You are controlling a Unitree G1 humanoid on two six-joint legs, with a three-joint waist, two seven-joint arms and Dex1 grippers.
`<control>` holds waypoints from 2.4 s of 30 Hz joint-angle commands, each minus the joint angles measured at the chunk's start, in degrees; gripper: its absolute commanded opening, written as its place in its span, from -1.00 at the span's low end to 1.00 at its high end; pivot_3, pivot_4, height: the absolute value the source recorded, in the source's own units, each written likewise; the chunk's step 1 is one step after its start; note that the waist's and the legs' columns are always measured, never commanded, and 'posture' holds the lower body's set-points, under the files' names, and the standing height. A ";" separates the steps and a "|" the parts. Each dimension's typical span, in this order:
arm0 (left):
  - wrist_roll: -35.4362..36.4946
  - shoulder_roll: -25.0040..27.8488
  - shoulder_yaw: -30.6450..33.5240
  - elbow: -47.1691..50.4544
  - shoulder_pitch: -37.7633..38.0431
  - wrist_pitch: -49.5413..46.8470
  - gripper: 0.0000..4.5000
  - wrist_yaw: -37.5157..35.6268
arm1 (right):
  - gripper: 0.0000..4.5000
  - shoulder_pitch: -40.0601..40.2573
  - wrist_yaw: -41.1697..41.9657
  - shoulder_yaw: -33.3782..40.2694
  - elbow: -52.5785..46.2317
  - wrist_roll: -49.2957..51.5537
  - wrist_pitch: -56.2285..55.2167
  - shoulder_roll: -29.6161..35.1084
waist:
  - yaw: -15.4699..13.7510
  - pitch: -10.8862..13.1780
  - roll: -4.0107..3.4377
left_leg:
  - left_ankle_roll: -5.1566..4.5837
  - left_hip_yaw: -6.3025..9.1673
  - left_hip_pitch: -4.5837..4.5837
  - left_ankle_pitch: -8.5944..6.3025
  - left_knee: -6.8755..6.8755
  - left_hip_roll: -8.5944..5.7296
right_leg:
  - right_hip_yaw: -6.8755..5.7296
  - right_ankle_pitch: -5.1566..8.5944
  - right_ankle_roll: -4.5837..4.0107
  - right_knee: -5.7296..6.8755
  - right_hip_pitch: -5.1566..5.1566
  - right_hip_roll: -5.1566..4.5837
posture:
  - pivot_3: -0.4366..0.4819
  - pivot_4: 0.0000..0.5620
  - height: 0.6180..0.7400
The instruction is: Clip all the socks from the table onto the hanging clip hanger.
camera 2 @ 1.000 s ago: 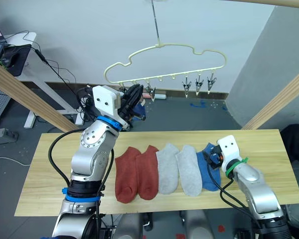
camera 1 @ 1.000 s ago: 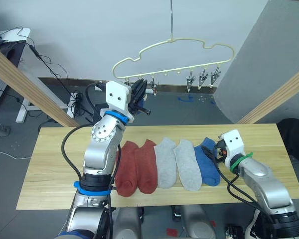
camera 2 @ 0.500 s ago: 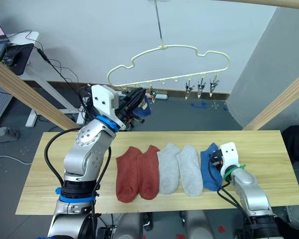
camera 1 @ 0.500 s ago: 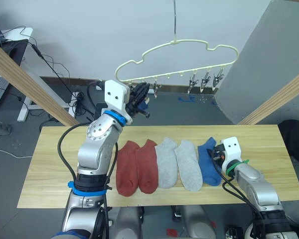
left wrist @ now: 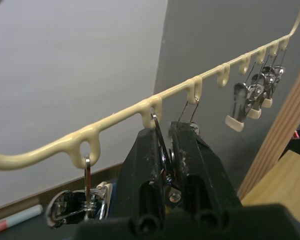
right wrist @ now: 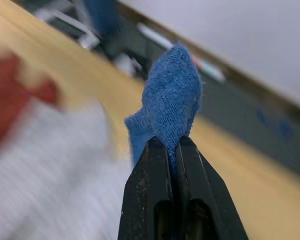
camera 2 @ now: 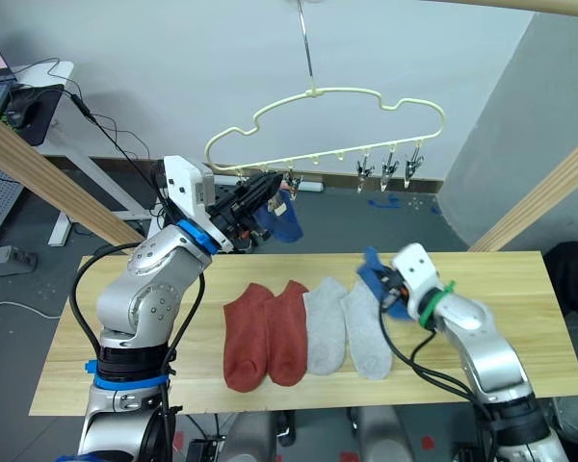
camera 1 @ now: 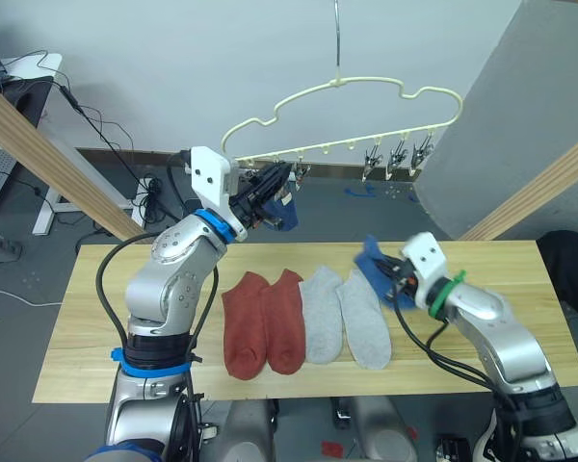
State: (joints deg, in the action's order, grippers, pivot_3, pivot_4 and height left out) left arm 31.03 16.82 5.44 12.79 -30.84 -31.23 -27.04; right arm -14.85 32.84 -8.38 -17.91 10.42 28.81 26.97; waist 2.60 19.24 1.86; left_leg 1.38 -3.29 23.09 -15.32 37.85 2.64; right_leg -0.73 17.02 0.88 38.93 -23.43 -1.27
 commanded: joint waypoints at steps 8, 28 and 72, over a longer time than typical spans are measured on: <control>3.07 0.81 -0.09 5.23 -1.18 -2.41 -0.98 -0.49 | -1.00 -9.98 1.42 -7.48 2.49 2.00 3.97 -11.60 | -0.73 0.00 0.00 | 0.02 0.01 0.12 -0.01 0.08 -0.03 | -0.03 -0.06 -0.10 -0.10 -0.02 -0.09 | -0.22 0.15 1.00; 3.29 1.14 -0.07 7.08 0.99 -3.28 -0.98 -0.13 | -1.00 -14.76 -0.46 -4.91 7.01 2.31 -0.09 -18.61 | -0.74 -0.01 0.01 | 0.01 0.11 0.17 0.00 0.12 -0.02 | -0.15 -0.07 -0.13 0.03 -0.08 -0.11 | -0.19 0.09 1.00; -17.86 -2.95 -9.28 8.28 11.73 18.57 -0.19 7.12 | -0.08 -5.29 9.87 4.35 -15.89 13.16 8.79 2.20 | -0.63 -0.03 0.01 | -0.05 0.15 0.25 -0.02 0.20 -0.04 | -0.18 -0.11 -0.18 0.07 -0.08 -0.13 | -0.29 0.17 1.00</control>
State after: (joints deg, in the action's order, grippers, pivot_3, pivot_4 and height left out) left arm 15.14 14.64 -2.38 19.70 -19.71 -15.84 -20.53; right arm -20.69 40.66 -7.00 -29.21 20.08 36.93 27.70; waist 1.97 19.21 1.87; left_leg 1.33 -3.13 23.33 -15.33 38.04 2.61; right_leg -0.91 16.90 0.67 39.01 -23.50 -1.39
